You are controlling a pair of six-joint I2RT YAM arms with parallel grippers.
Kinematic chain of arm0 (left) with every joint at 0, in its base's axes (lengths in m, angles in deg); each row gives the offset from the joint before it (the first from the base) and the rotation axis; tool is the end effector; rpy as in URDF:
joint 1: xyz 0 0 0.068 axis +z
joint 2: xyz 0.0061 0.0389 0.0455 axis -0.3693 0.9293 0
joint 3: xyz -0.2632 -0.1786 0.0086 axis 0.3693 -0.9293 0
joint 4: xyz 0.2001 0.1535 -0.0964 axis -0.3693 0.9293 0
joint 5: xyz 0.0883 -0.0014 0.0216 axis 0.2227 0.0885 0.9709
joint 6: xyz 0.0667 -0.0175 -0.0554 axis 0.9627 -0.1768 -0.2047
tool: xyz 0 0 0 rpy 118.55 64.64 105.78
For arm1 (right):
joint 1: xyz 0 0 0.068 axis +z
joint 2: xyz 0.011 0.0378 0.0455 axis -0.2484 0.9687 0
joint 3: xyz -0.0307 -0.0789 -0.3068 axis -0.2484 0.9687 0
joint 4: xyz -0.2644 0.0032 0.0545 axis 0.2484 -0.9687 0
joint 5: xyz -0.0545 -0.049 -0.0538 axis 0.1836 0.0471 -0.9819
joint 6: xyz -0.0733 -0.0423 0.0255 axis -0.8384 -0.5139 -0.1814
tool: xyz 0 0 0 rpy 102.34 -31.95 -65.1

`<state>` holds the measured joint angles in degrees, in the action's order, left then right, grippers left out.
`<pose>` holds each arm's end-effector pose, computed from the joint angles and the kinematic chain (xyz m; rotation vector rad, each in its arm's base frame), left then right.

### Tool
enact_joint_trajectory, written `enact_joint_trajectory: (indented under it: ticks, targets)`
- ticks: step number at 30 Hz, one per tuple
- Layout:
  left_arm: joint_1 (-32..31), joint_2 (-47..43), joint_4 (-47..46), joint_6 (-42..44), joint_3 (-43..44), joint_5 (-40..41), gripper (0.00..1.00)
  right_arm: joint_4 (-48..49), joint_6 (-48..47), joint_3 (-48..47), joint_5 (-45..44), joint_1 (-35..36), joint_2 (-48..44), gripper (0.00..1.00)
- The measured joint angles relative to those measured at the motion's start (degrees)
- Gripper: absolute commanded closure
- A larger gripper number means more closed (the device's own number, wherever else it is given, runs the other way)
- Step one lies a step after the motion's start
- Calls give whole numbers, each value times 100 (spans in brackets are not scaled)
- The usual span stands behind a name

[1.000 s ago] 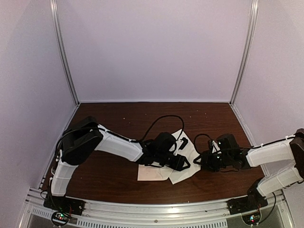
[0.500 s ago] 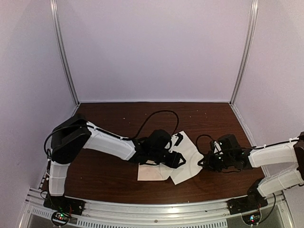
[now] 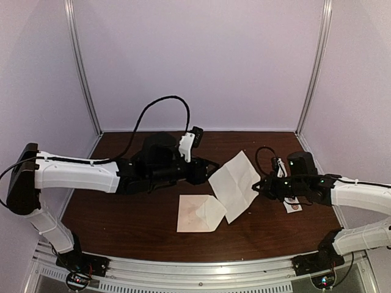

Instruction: Place the letter into the envelope and seal it

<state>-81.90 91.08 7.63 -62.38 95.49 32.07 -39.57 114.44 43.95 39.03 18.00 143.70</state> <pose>0.2142 -0.3725 0.3016 0.4755 1.9649 -1.0714 0.1887 0.1547 0.2151 0.2151 2.4414 1.1931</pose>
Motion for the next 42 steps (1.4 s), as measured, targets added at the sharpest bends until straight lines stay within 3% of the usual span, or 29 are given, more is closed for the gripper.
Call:
enact_joint_trajectory:
  ticks: [5, 9, 14, 23, 26, 30, 37, 42]
  targets:
    - [-111, -236, -81, 339, -153, 107, 46, 9, 72, -455, 205, 17, -28, 94]
    - [-417, -247, -173, 732, -153, 343, 31, 122, 208, -796, 223, 127, -17, 94]
    - [-837, -177, -90, 1235, 85, 817, 22, 352, 380, -1228, 122, 400, 87, 94]
    - [-1051, 444, 184, 1873, 758, 1727, 19, 765, 623, -1600, -85, 671, 393, 94]
    - [-1097, 699, 374, 2022, 866, 2105, 24, 785, 680, -1600, -136, 717, 422, 93]
    - [-1150, 916, 570, 2177, 903, 2577, 49, 828, 754, -1600, -170, 748, 422, 93]
    - [-1316, 1119, 769, 2481, 1040, 3355, 57, 922, 815, -1600, -199, 758, 452, 93]
    - [-1388, 1274, 748, 2664, 1283, 3707, 77, 973, 857, -1598, -216, 787, 507, 93]
